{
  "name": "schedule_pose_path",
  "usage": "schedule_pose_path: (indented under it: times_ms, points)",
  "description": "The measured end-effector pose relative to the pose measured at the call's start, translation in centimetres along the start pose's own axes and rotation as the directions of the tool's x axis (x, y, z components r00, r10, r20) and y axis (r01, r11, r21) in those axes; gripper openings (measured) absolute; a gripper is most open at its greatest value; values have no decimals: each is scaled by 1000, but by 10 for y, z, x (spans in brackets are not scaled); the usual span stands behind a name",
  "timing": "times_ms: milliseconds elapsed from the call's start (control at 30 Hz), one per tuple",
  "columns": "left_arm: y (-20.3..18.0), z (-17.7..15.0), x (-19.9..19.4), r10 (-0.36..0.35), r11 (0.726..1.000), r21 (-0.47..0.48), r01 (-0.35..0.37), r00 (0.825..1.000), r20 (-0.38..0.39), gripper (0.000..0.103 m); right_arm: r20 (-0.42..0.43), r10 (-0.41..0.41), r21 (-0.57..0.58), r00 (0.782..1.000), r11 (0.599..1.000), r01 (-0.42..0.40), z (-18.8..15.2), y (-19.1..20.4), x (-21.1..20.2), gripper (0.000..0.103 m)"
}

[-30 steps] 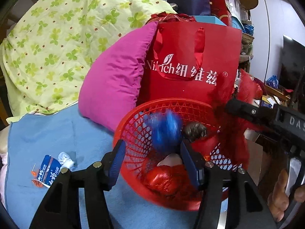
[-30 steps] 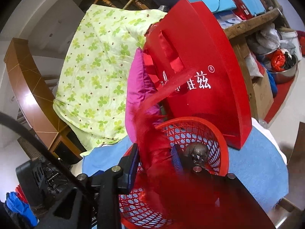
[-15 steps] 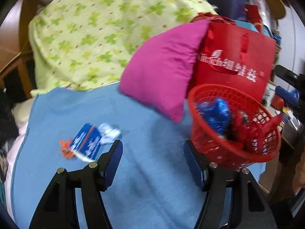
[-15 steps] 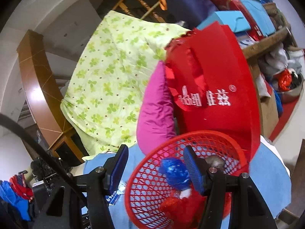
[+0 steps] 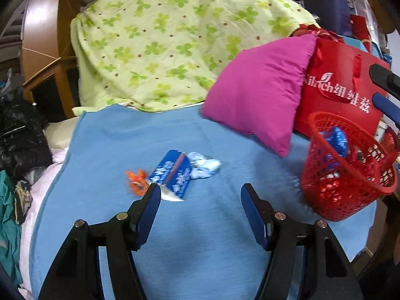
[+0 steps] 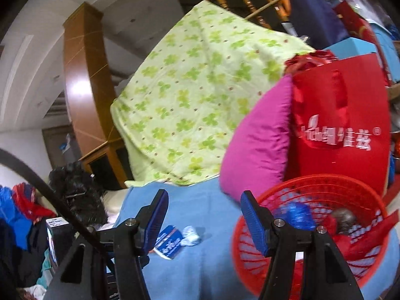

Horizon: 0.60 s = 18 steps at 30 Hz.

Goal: Collect trash
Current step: 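Return both tools to the toothpaste box and clear box on the blanket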

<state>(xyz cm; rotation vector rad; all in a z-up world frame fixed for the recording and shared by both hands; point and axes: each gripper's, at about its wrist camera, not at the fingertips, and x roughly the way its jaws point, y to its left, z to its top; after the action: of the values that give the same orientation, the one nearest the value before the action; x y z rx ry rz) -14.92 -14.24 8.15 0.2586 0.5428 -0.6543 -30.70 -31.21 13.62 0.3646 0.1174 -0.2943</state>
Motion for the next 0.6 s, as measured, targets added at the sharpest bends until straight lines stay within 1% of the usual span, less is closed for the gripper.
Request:
schedule_pose_path:
  times_ms: [300,467,600]
  points:
    - [44,-16,15,92,995,-42,-93,995,-28,68,-78,38,-45,996,998,-41,-22,37,33,65]
    - [71,-29,32,128,987,-92,-135,989,-72,68,-135,48,-68,990,996,-57,-35,52,52,65]
    - [88,-38,43,167,976,-120,-180,980,-112,68,-172,47,-77,984,995,-61,-44,59,64,67]
